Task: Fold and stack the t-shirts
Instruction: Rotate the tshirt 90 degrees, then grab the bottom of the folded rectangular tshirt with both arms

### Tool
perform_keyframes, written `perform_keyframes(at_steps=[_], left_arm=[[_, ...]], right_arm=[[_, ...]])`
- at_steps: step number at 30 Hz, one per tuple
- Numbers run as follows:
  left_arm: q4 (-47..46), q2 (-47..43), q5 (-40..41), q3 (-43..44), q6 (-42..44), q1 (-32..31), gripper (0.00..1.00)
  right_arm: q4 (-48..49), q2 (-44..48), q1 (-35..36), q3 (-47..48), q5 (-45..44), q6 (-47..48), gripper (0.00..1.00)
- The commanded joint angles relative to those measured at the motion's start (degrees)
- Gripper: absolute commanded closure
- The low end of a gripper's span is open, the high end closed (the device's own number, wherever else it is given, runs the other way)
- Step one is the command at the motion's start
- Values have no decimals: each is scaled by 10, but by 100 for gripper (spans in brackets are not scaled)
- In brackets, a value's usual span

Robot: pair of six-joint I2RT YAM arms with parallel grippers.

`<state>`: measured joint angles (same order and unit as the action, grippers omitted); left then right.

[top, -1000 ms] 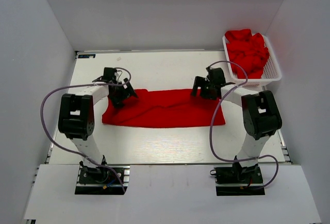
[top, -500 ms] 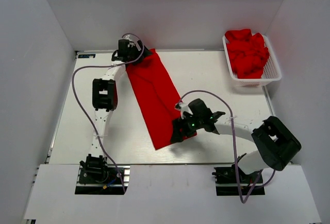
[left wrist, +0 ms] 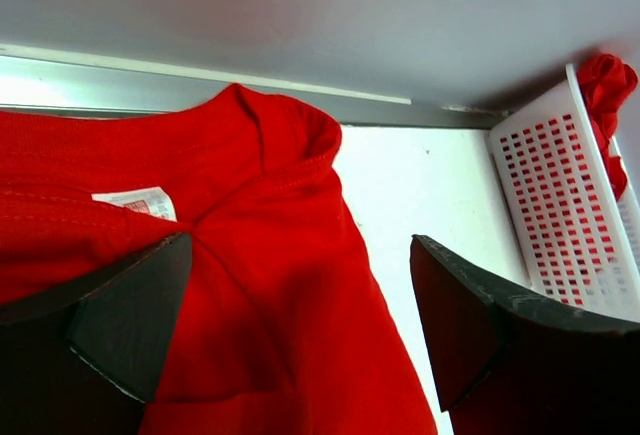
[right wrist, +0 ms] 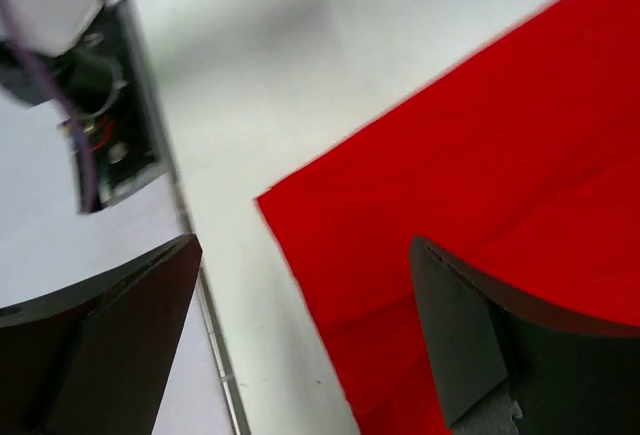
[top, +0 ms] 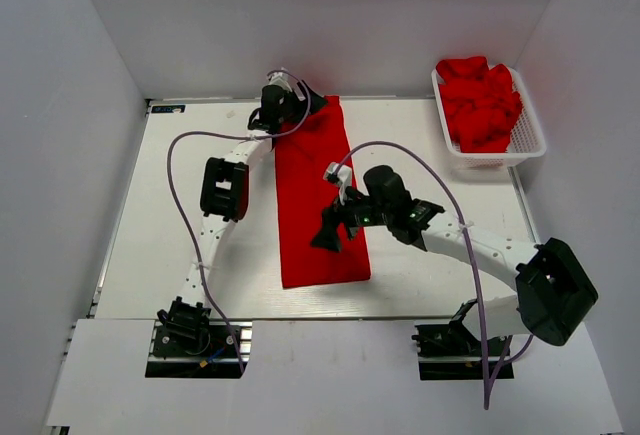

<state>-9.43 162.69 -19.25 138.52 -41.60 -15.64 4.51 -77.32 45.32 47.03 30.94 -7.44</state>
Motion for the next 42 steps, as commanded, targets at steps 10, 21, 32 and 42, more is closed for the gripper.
perform_keyframes(at_steps=[10, 21, 32, 42], left_arm=[[24, -183, 49, 4, 103, 7, 0], [188, -442, 64, -226, 190, 23, 0], [273, -685, 99, -569, 200, 23, 0], [325, -828, 26, -807, 155, 7, 0]], right_arm=[[-93, -47, -18, -5, -157, -80, 10], [-54, -129, 2, -19, 9, -72, 10], [-14, -166, 44, 10, 73, -81, 10], [-92, -27, 40, -11, -126, -95, 10]])
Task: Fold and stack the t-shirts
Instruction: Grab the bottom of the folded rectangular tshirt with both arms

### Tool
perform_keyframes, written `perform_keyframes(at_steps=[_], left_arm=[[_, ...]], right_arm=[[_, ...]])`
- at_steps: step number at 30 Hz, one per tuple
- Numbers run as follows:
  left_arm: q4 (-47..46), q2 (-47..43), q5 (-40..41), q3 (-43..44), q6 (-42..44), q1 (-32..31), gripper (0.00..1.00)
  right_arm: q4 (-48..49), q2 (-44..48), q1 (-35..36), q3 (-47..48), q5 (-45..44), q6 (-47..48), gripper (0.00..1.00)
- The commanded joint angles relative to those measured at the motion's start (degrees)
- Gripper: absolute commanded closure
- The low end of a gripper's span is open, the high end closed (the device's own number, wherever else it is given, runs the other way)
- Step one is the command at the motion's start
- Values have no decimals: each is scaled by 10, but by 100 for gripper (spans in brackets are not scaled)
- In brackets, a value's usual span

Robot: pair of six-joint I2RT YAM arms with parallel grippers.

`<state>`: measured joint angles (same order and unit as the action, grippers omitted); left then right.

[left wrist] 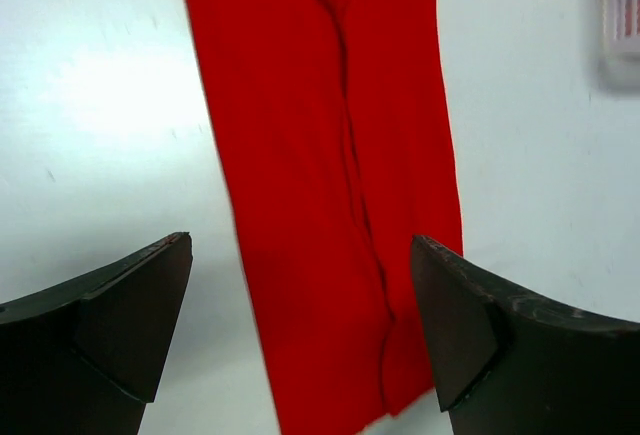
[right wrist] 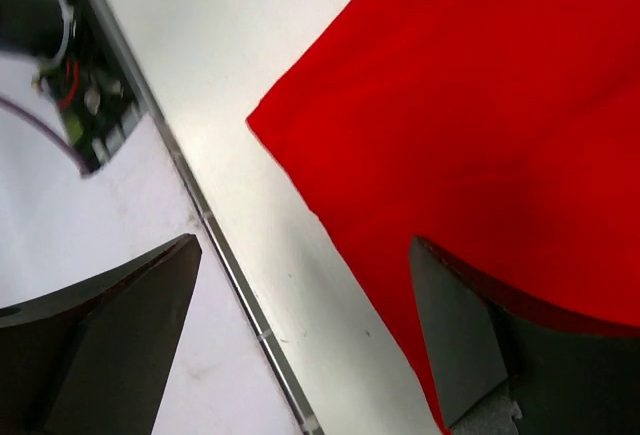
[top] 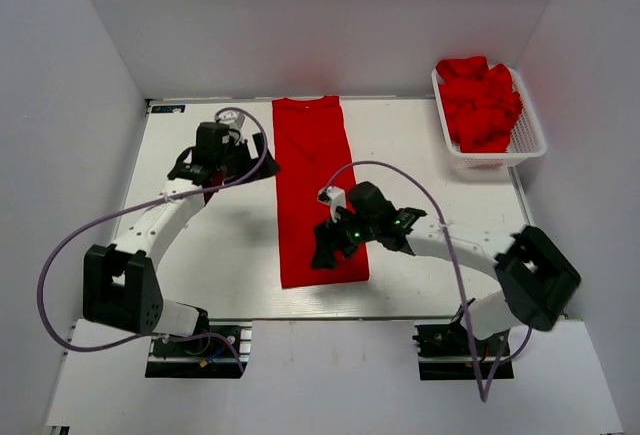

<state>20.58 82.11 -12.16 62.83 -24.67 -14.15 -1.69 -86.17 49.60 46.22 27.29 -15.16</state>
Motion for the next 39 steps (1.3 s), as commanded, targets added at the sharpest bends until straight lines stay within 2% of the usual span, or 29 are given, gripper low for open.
perform_keyframes(at_steps=[1, 4, 5, 8, 14, 22, 26, 28, 29, 30, 31, 33, 34, 36, 37, 38, 39], left_arm=[[37, -22, -54, -60, -14, -13, 0], [67, -22, -54, -99, -27, -31, 0], [68, -27, -78, -114, -33, -43, 0], [51, -34, -111, -172, -45, -74, 0], [136, -40, -69, -226, -56, -144, 0], [141, -27, -53, -250, -85, -195, 0], [121, -16, -61, -264, -92, -211, 15], [126, -10, -61, -264, -98, -228, 28], [132, -5, -55, -264, -98, -228, 34], [144, -5, -43, -264, -103, -235, 38], [144, -5, -38, -264, -103, -235, 48], [139, -5, -32, -271, -115, -241, 56], [127, -5, -32, -271, -115, -241, 66], [121, 1, -26, -271, -121, -241, 78], [121, 6, -20, -263, -126, -241, 85], [121, 6, -20, -263, -126, -241, 98], [116, 6, -15, -257, -126, -241, 100]], right_arm=[[-59, 81, -3, -6, -125, -23, 10], [-120, 123, -9, -27, -195, -72, 10], [-135, 129, -15, -35, -246, -81, 10], [-196, 137, -27, -47, -300, -143, 10], [-221, 122, -51, -76, -262, -174, 10], [-191, 101, -60, -102, -199, -178, 10], [-176, 96, -59, -108, -201, -182, 10], [-170, 91, -60, -107, -188, -182, 12], [-169, 88, -61, -107, -188, -182, 15], [-169, 87, -59, -110, -186, -184, 26], [-169, 87, -61, -110, -186, -185, 37], [-161, 87, -60, -115, -182, -189, 56], [-157, 87, -59, -117, -180, -189, 73], [-154, 89, -60, -120, -181, -191, 85], [-152, 92, -61, -121, -181, -192, 98], [-145, 94, -60, -122, -181, -190, 100], [-143, 97, -59, -123, -183, -189, 100]])
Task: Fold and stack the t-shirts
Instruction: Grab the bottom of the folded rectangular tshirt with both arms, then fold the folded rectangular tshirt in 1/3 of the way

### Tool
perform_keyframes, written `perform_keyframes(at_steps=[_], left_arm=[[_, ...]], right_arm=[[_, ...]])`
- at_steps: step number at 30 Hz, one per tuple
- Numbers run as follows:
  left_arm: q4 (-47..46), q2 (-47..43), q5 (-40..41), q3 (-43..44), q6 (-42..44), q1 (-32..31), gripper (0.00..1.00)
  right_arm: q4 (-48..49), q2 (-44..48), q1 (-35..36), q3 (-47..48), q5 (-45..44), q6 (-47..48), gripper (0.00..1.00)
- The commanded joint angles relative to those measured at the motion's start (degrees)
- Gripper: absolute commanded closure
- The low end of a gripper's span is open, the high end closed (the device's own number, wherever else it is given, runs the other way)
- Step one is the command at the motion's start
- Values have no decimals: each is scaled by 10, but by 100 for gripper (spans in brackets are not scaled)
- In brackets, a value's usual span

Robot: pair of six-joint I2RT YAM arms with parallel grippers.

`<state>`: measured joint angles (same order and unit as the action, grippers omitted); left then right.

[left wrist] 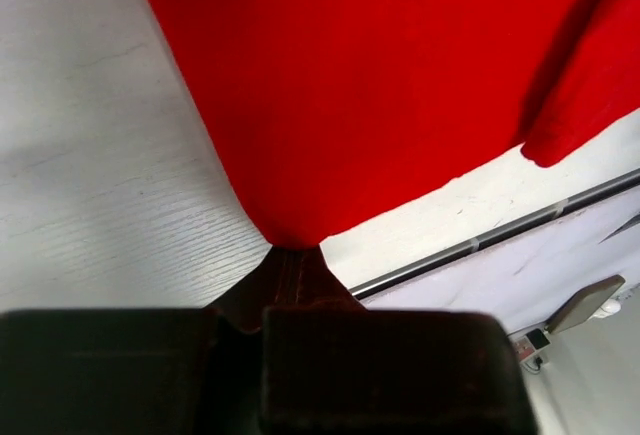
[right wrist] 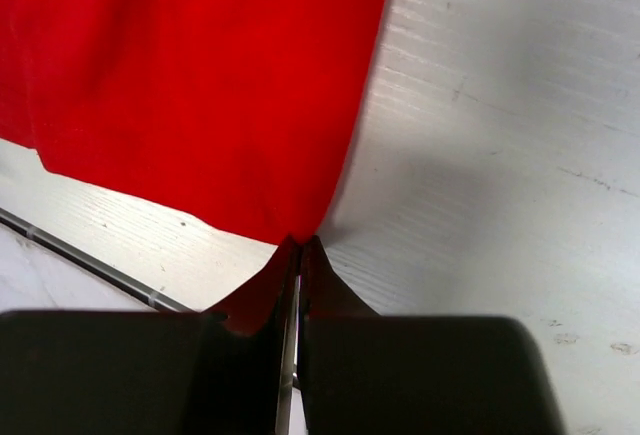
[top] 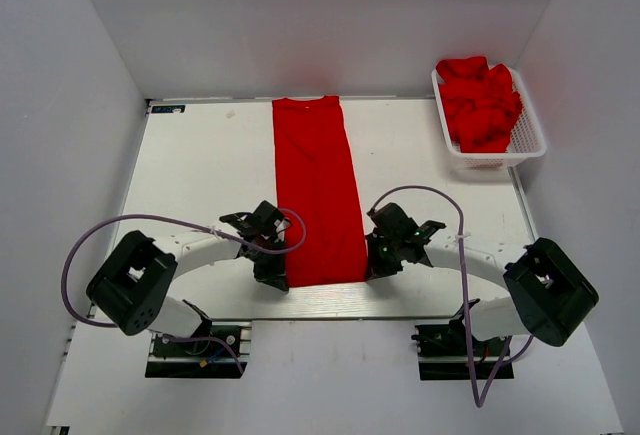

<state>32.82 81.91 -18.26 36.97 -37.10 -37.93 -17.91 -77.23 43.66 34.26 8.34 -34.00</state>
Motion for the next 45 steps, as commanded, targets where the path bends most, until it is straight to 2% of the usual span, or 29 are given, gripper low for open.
perform_keyframes(at_steps=[1, 13, 19, 21, 24, 25, 28, 31, 39, 45], left_arm=[[-7, 3, 46, 1, -2, -8, 100], [-3, -99, 89, 32, 15, -8, 100], [-21, -105, 95, 58, 27, -8, 100], [-21, -89, 102, 79, 33, -2, 100], [-28, -83, 154, 111, 25, 5, 100], [-28, -76, 196, 123, 25, 10, 100], [-10, -62, 282, 170, -5, 16, 100], [-34, -39, 327, 202, -5, 28, 100], [-47, 51, 369, 296, -5, 76, 100], [-72, 114, 338, 336, 20, 110, 100]], right_arm=[[20, 11, 0, -2, 6, 1, 100], [27, 41, -1, 24, 3, 42, 100], [39, 56, -2, 52, -11, 60, 100], [36, 54, -2, 74, -38, 68, 100], [38, 40, -11, 112, -105, 75, 100], [38, 25, -19, 131, -128, 78, 100], [51, -14, -33, 173, -144, 94, 100], [79, -59, -56, 210, -147, 111, 100], [85, -149, -103, 324, -152, 149, 100], [72, -219, -132, 411, -105, 175, 100]])
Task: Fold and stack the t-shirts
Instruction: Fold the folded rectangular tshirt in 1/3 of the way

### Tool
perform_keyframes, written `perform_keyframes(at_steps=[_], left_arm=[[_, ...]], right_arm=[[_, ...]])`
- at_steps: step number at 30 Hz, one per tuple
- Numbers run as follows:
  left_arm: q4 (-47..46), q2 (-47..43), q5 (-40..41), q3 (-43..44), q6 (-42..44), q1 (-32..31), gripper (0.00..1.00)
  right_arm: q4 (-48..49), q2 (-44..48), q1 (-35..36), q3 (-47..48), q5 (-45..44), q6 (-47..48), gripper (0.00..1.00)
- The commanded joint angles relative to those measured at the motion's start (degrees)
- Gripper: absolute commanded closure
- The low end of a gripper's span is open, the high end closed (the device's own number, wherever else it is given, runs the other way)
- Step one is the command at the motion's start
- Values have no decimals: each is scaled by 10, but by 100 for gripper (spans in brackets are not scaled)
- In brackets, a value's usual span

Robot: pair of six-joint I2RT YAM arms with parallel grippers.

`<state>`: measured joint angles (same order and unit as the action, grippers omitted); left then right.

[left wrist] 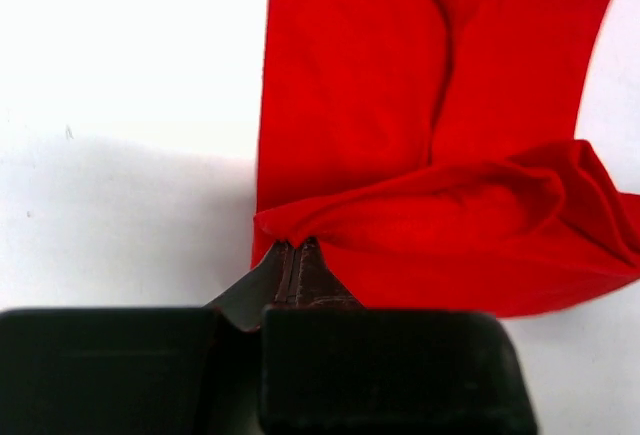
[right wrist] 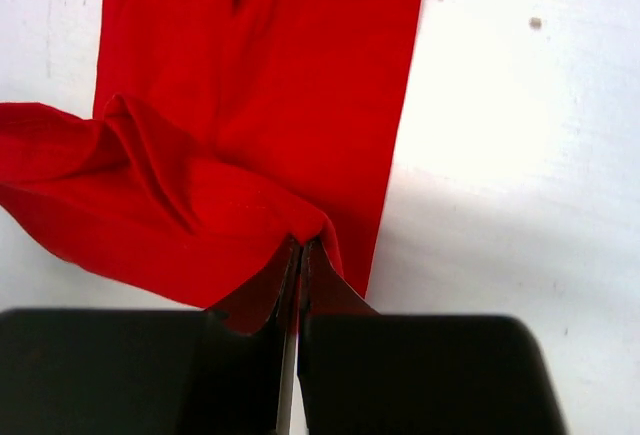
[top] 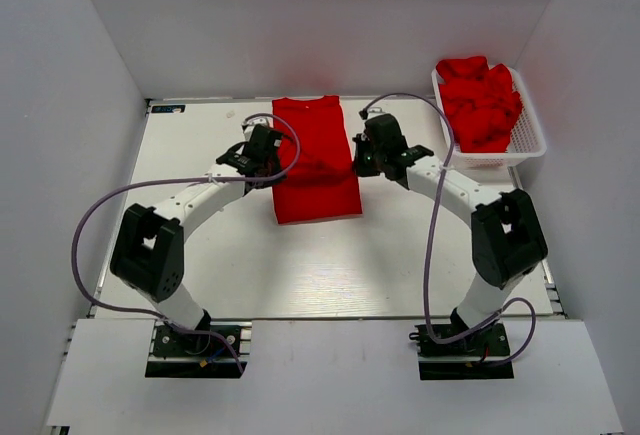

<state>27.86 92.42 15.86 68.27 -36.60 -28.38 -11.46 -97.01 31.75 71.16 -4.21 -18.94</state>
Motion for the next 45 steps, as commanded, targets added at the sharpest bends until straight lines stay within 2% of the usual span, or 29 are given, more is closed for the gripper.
perform_keyframes(at_steps=[1, 6, 13, 17, 24, 25, 26, 28, 29, 30, 32, 33, 35, 37, 41, 42, 44, 45], left_arm=[[-23, 19, -10, 36, 15, 15, 100], [-50, 71, -50, 66, 41, 35, 100], [-51, 129, -71, 104, 46, 52, 100], [-75, 147, -90, 110, 51, 62, 100], [-53, 211, -97, 165, 51, 75, 100], [-45, 219, -97, 175, 43, 75, 100], [-15, 228, -97, 189, 31, 80, 100], [16, 251, -87, 242, 25, 89, 83], [24, 256, -87, 271, 25, 97, 73], [24, 256, -87, 284, 25, 107, 25], [38, 256, -72, 313, 25, 116, 0], [59, 256, -60, 337, 25, 123, 0], [66, 247, -52, 345, 25, 128, 0], [66, 211, -55, 322, 25, 128, 0], [14, 133, -106, 179, 31, 128, 0], [4, 120, -120, 153, 31, 128, 0], [-23, 87, -152, 88, 31, 122, 0], [-23, 79, -176, 72, 31, 114, 0]], right_arm=[[8, -33, -18, 56, 25, 24, 100], [0, -83, -37, 114, 61, 29, 100], [-3, -133, -56, 147, 96, 22, 100], [-5, -160, -62, 169, 97, 17, 100], [24, -206, -67, 203, 103, 5, 100], [31, -219, -70, 208, 103, 1, 98], [33, -226, -70, 219, 99, 0, 85], [25, -252, -74, 246, 79, -19, 73], [22, -258, -77, 274, 76, -22, 54], [22, -260, -78, 281, 70, -27, 42], [22, -272, -85, 310, 70, -25, 25], [21, -269, -85, 318, 74, -24, 10], [17, -245, -88, 313, 79, -11, 10], [22, -225, -87, 268, 82, -3, 10], [45, -121, -85, 151, 111, 2, 10], [57, -107, -86, 85, 121, 3, 10], [65, -60, -85, 45, 146, 5, 10], [73, -48, -85, -9, 148, 4, 10]])
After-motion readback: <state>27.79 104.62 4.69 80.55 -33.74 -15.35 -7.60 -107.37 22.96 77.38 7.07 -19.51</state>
